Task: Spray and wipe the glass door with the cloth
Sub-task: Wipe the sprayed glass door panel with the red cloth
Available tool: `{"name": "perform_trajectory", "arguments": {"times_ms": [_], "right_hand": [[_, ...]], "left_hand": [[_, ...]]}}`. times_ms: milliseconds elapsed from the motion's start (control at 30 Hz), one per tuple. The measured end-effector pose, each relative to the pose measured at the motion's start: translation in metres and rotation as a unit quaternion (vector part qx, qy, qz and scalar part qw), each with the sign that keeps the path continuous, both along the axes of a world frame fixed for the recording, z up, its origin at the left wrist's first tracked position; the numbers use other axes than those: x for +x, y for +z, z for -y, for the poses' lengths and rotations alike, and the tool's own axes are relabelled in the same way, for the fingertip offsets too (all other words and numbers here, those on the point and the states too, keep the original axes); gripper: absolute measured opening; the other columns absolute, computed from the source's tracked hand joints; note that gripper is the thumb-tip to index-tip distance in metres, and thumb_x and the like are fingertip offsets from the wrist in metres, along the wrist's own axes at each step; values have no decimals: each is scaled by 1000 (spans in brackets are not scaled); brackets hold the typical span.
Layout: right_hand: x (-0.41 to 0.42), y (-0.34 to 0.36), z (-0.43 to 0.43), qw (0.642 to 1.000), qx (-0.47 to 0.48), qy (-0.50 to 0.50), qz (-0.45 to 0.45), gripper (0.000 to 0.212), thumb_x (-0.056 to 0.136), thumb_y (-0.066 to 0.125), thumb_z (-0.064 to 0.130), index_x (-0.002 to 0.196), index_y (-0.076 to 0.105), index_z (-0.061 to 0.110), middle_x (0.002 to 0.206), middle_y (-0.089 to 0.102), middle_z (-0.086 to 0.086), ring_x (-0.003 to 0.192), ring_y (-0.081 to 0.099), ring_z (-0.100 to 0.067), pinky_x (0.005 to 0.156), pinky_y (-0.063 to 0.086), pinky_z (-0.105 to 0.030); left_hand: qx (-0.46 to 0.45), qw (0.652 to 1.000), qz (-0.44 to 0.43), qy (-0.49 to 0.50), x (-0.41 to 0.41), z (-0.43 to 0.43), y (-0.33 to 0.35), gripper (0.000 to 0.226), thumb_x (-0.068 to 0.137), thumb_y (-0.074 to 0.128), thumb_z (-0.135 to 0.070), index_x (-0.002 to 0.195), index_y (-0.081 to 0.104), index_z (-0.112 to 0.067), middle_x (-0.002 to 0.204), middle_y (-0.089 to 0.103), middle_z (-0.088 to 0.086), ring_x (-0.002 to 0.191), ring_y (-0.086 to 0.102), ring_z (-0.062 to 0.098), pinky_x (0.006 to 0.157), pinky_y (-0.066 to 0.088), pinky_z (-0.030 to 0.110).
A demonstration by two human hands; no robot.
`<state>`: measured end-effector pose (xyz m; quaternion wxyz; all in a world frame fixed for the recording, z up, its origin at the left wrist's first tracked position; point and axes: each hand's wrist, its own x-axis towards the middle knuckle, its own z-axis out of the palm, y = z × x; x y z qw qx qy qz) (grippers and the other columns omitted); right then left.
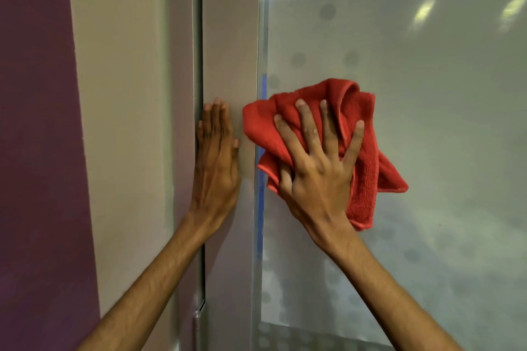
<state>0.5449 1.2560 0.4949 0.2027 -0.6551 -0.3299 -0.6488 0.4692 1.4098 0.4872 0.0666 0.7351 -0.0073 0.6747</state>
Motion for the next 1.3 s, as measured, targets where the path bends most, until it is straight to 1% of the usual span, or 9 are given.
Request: {"name": "perform_trajectory", "arguments": {"times_ms": [100, 333, 667, 800, 867, 933, 1000, 1167, 1300], "right_hand": [[-1, -22, 1, 1000, -6, -2, -8, 58, 101, 24, 58, 149, 44, 33, 162, 31, -2, 152, 22, -31, 117, 10, -70], [-3, -57, 3, 1000, -8, -11, -21, 63, 89, 57, 49, 149, 45, 33, 162, 31, -3, 152, 21, -31, 117, 9, -70], [-4, -121, 16, 998, -51, -15, -33, 87, 66, 81, 38, 147, 48, 34, 162, 29, -1, 151, 22, -27, 120, 8, -65], [0, -155, 34, 994, -97, -30, -50, 89, 62, 76, 30, 146, 48, 34, 163, 27, 0, 151, 16, -25, 120, 7, -64], [5, -162, 41, 993, -107, -36, -42, 77, 74, 69, 41, 147, 46, 36, 162, 27, 0, 151, 20, -25, 120, 10, -65], [8, -155, 43, 994, -94, -38, -32, 64, 89, 53, 60, 148, 44, 38, 162, 28, 0, 152, 21, -23, 119, 12, -63], [9, -135, 39, 996, -81, -28, -29, 66, 91, 46, 68, 150, 41, 38, 162, 30, 0, 153, 19, -22, 120, 13, -62], [8, -46, 33, 999, -35, 10, -12, 67, 91, 47, 68, 149, 44, 36, 161, 34, -2, 152, 24, -27, 120, 10, -63], [8, 49, 36, 998, 40, -1, -40, 65, 90, 40, 64, 150, 41, 39, 162, 31, -1, 152, 22, -30, 119, 7, -65]], "left_hand": [[-15, 1000, -13, -13, -3, 1, -6, 55, 105, 31, -6, 154, 4, -5, 161, -3, 0, 150, -10, 3, 124, -5, 29], [-24, 999, -20, -23, -4, -2, -20, 56, 105, 31, -7, 154, 3, -8, 161, -3, -1, 151, -9, 7, 124, -3, 32], [-1, 998, -29, 50, -2, 1, -40, 53, 105, 24, -16, 154, 10, -2, 162, 2, 4, 152, -2, 15, 124, -4, 34], [-6, 996, -26, 82, 2, 3, -57, 53, 103, 27, -12, 154, 13, 0, 162, 7, 10, 152, 5, 24, 124, -4, 35], [-6, 995, -23, 94, 2, 7, -63, 54, 103, 29, -13, 153, 15, 1, 162, 7, 10, 152, 5, 22, 124, -4, 33], [-2, 995, -19, 103, 2, 13, -66, 54, 102, 30, -12, 153, 15, 1, 162, 7, 11, 151, 2, 20, 124, -3, 34], [-2, 994, -17, 104, 5, 19, -60, 56, 102, 33, -11, 153, 14, 2, 162, 10, 17, 151, 2, 22, 125, 0, 38], [-14, 997, -2, 75, 10, 13, -28, 52, 103, 32, -10, 152, 19, 4, 160, 17, 22, 151, 11, 30, 125, 4, 39], [11, 996, -18, 88, 1, 5, -37, 52, 104, 29, -10, 153, 16, 1, 162, 8, 10, 151, 11, 29, 125, 4, 40]]}}
